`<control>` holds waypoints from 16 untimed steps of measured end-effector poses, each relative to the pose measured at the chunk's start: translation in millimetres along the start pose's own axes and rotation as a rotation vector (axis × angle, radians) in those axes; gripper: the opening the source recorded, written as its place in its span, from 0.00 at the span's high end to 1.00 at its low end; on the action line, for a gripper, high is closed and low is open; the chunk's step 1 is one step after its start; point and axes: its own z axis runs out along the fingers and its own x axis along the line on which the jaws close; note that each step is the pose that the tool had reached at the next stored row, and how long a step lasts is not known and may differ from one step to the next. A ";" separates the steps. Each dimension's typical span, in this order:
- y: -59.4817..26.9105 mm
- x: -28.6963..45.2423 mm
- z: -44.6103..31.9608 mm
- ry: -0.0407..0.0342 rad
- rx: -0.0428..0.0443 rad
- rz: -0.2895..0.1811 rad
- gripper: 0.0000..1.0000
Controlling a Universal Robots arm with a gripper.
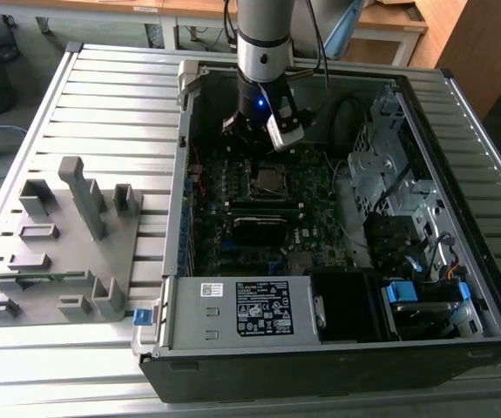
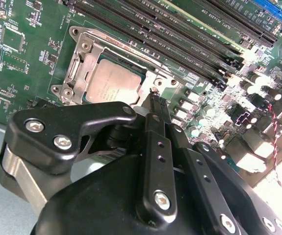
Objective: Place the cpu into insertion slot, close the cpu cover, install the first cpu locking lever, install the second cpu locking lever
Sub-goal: 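Install the first cpu locking lever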
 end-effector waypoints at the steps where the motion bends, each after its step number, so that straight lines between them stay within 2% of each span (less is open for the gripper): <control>1: -0.1 0.7 0.0 0.0000 0.0000 0.000 0.90; 9: -0.3 10.4 0.3 -0.0001 -0.0001 0.000 0.90; 12: -0.4 10.5 -0.1 0.0001 0.0002 0.000 0.90; 16: -0.5 10.4 -5.4 0.0000 0.0000 0.000 0.90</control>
